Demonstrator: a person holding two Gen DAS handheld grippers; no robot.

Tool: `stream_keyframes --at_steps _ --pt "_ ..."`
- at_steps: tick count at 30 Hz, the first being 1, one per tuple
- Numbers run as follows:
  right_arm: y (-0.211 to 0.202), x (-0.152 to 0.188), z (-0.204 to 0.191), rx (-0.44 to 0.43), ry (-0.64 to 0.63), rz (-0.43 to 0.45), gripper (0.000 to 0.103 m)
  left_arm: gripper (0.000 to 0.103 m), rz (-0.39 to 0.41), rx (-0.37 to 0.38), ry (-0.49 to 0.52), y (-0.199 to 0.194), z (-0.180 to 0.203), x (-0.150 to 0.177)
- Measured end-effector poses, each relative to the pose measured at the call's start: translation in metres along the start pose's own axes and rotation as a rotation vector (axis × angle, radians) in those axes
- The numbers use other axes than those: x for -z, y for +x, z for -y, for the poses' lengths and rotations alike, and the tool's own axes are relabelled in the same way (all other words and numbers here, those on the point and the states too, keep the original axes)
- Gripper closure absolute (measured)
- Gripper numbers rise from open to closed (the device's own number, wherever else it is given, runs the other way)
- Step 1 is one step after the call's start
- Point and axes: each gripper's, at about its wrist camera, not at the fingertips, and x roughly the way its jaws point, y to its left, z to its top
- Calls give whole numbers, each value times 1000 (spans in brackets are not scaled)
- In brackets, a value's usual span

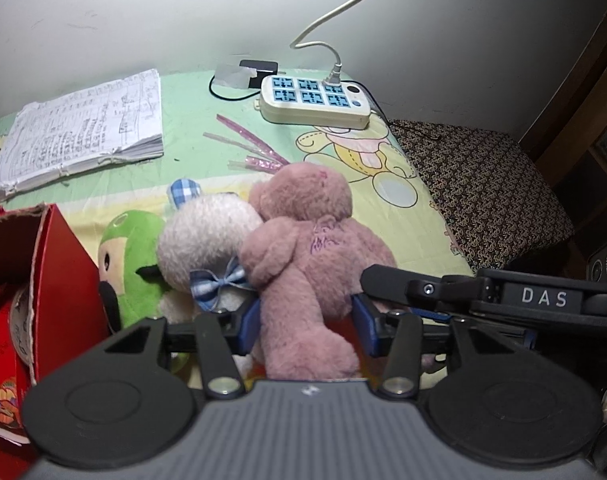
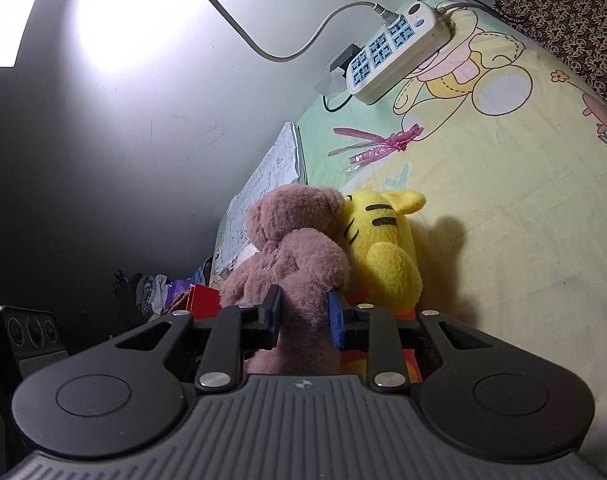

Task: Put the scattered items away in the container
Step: 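Close both grippers on the pink teddy bear and lift it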

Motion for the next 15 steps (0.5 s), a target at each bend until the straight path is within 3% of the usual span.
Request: stream_keyframes --at_steps 15 --pt "-33 33 -17 -9 -22 8 75 55 28 16 0 -37 13 33"
